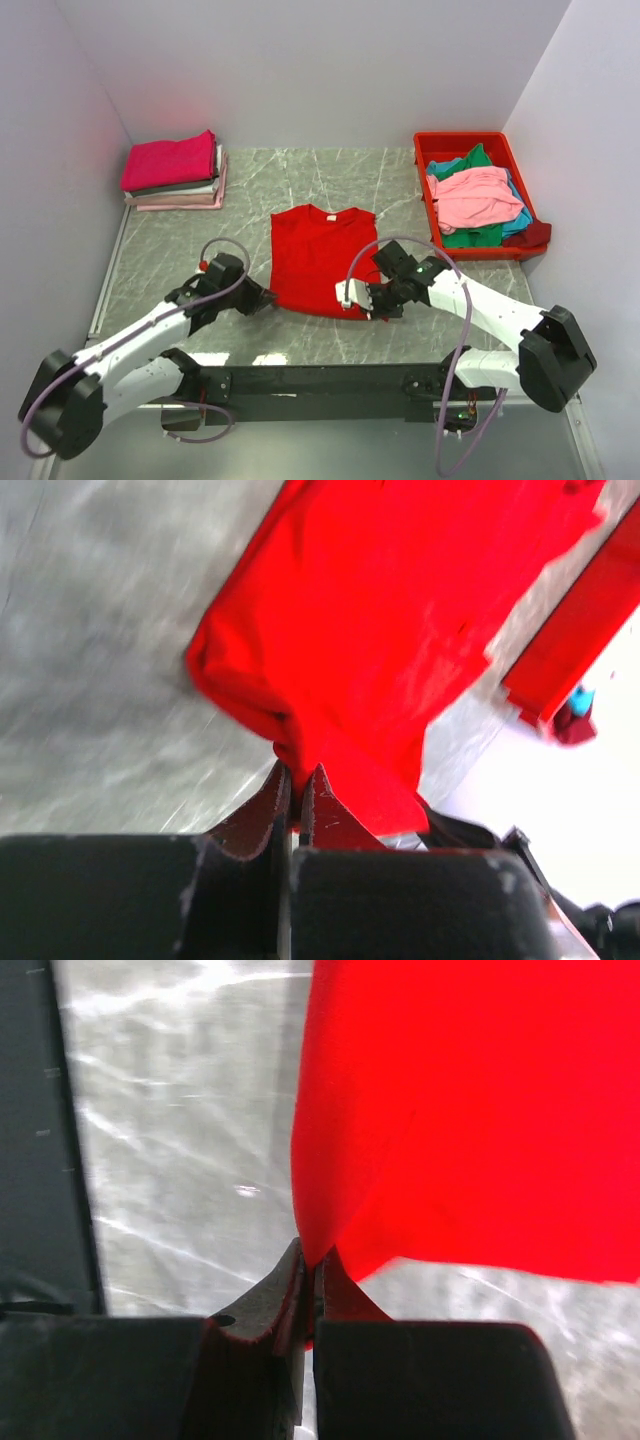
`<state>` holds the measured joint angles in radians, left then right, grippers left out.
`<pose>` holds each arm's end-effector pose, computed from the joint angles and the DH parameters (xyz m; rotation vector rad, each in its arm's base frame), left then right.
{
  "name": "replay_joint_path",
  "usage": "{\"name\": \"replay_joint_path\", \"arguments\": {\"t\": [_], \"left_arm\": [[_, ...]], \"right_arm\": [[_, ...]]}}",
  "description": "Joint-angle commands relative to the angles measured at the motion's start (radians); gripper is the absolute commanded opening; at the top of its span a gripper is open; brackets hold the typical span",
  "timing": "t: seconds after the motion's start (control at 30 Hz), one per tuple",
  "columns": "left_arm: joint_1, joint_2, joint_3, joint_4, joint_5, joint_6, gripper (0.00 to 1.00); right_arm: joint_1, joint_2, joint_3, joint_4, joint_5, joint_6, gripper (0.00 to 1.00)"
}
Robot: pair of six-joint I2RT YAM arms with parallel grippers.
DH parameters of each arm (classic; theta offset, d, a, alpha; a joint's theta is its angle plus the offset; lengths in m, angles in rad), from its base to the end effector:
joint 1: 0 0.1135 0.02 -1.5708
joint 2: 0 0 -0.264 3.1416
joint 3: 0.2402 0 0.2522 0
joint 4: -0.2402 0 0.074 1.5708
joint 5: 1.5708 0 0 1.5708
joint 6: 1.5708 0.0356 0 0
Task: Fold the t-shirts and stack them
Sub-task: Fold the tshirt
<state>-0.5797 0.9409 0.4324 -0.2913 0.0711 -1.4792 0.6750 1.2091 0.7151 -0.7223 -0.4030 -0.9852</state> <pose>0.1525 -0.1029 0.1814 -1.1124 2.3920 -0.9657 0.1535 0.1407 0.1970 -2.0549 1.7454 0.4692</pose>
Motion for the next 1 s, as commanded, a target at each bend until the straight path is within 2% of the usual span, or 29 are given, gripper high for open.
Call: {"name": "replay_joint_path", "arguments": {"t": [0.0,0.23,0.37,0.47,0.53,0.67,0.77,0.97], "left_arm": [[0.043,0.080,0.098,0.055,-0.048,0.036,0.00],[0.202,0.254,0.308,0.106,-0.004,0.166,0.00],[0.276,0.432,0.480,0.164,0.088,0.201,0.00],[0.285,0.650,0.644,0.153,0.156,0.250,0.00],[0.287,0.734,0.727,0.146,0.180,0.290,0.00],[0.296,0.930,0.960,0.094,0.180,0.342,0.00],[0.305,1.025,1.067,0.066,0.180,0.367,0.00],[0.328,1.113,1.123,0.061,0.171,0.366,0.00]], "right_arm": [[-0.058,0.044,0.119,0.012,0.055,-0.006,0.00],[-0.212,0.268,0.406,-0.009,0.062,-0.026,0.00],[-0.238,0.453,0.613,-0.002,0.078,0.002,0.00],[-0.256,0.570,0.743,0.017,0.105,0.046,0.00],[-0.268,0.616,0.818,0.032,0.125,0.080,0.00],[-0.302,0.717,0.914,0.078,0.190,0.131,0.00],[-0.324,0.762,0.965,0.084,0.211,0.157,0.00],[-0.341,0.780,0.965,0.107,0.214,0.177,0.00]]}}
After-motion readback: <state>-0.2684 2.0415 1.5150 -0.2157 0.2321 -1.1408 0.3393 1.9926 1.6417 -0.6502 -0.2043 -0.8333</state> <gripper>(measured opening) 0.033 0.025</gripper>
